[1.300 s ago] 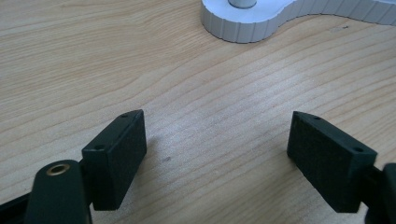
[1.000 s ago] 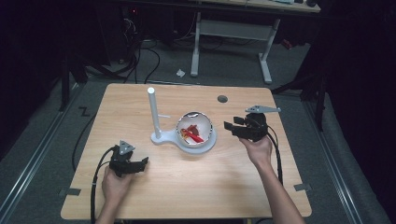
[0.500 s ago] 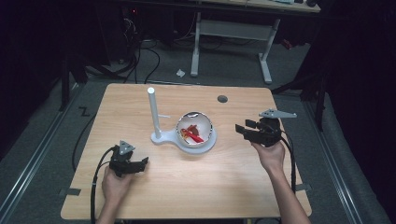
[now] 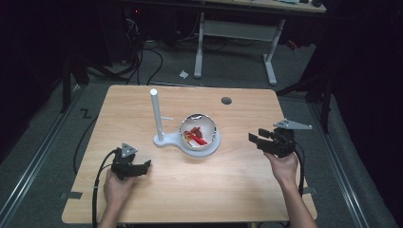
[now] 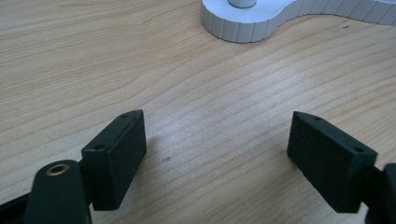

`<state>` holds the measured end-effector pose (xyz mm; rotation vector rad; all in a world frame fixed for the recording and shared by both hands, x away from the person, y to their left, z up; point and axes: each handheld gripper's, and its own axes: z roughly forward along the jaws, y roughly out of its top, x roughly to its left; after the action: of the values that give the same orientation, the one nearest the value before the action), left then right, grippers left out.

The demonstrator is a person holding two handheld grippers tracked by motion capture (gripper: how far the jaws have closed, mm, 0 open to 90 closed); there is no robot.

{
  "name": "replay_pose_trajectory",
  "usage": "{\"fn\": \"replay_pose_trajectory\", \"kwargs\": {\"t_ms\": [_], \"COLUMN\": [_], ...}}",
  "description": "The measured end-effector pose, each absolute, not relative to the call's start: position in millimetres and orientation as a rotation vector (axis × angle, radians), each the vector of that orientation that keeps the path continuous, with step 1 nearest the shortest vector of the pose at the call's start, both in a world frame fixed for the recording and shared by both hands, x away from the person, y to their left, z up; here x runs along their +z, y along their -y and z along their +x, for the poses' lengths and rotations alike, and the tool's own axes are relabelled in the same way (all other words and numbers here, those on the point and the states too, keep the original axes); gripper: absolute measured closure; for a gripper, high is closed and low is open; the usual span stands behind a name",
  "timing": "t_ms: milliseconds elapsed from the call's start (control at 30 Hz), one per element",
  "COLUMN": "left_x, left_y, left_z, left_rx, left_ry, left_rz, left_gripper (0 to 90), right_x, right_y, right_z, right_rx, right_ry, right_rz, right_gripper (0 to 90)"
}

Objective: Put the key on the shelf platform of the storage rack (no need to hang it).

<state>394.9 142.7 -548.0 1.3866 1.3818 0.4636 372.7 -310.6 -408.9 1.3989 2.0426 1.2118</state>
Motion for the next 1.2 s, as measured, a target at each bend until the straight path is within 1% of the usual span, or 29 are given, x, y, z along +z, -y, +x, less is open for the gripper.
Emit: {"fn": "replay_pose_trajectory", "kwargs": {"t_ms": [367,800,1200], "left_x": [-548.0,-548.0,-548.0], "left_y": [-142.7,-142.8,-142.9], "left_z": [394.9,394.8,394.7], "left_rx": [0.463,0.462,0.463], "left_ry": [-1.382,-1.381,-1.381], "left_rz": [1.387,1.388,1.391], "left_gripper": [20.0,19.9,19.9], "right_x": [-418.0,-425.6,-440.4], "right_y": [323.8,323.1,324.4], "right_z": [359.9,346.1,339.4], "right_rx": [1.212,1.224,1.221], "right_ry": [-2.012,-1.993,-1.994], "right_rz": [1.419,1.401,1.43], "right_gripper": [47.1,47.6,48.1]}}
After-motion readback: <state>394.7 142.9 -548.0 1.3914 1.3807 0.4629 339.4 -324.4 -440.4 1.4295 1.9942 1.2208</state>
